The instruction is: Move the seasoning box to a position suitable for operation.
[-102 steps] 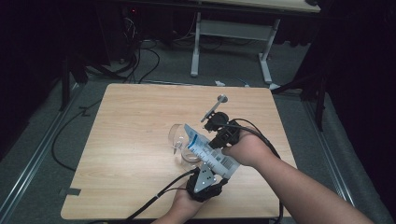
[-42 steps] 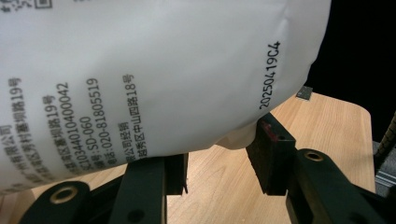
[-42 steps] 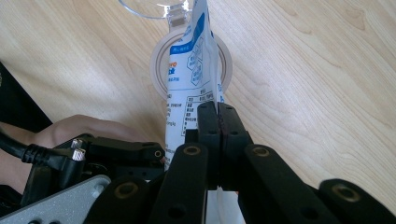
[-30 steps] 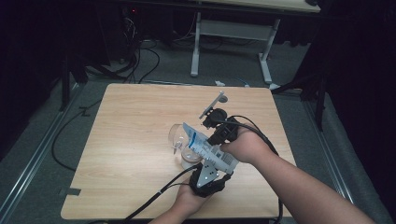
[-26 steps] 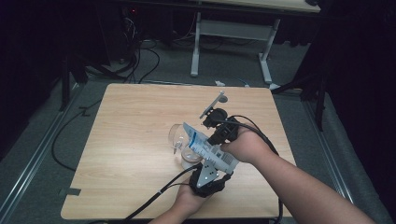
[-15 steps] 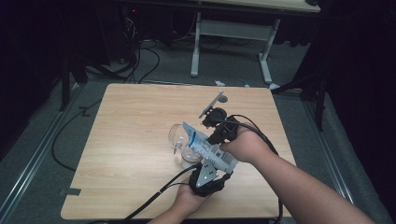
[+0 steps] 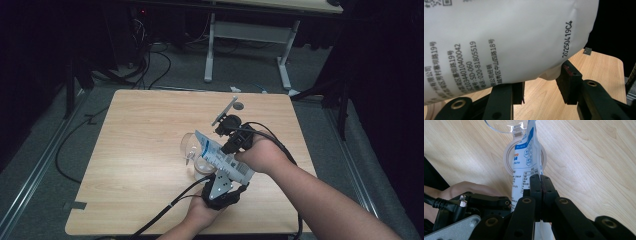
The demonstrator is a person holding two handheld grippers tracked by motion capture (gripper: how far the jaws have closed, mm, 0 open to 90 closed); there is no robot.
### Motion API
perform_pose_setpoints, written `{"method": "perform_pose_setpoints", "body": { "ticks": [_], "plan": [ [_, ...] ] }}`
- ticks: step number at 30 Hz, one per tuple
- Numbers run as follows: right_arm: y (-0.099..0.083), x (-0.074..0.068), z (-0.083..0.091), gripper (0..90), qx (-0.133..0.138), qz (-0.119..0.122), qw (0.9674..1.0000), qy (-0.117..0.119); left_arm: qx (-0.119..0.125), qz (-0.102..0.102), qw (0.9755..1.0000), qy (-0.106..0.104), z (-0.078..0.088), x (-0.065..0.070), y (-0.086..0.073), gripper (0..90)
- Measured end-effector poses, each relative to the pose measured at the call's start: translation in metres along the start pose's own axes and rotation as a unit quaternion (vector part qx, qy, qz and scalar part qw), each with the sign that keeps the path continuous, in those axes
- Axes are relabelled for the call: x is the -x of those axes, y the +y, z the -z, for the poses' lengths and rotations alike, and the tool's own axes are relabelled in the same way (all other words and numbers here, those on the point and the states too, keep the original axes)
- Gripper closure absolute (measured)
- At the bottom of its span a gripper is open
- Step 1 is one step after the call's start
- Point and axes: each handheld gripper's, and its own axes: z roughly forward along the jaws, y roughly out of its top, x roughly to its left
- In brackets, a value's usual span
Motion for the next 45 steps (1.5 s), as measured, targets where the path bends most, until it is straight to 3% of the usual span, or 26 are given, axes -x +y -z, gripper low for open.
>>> {"method": "perform_pose_setpoints", "body": {
  "ticks": [45],
  "plan": [
    [0.0036,-0.0012,0.0016,89.9,0.0,0.005,1.0,0.001,0.007,0.0,1.0,-0.006,0.0009,-0.0006,0.0028,61.0]
  ]
}}
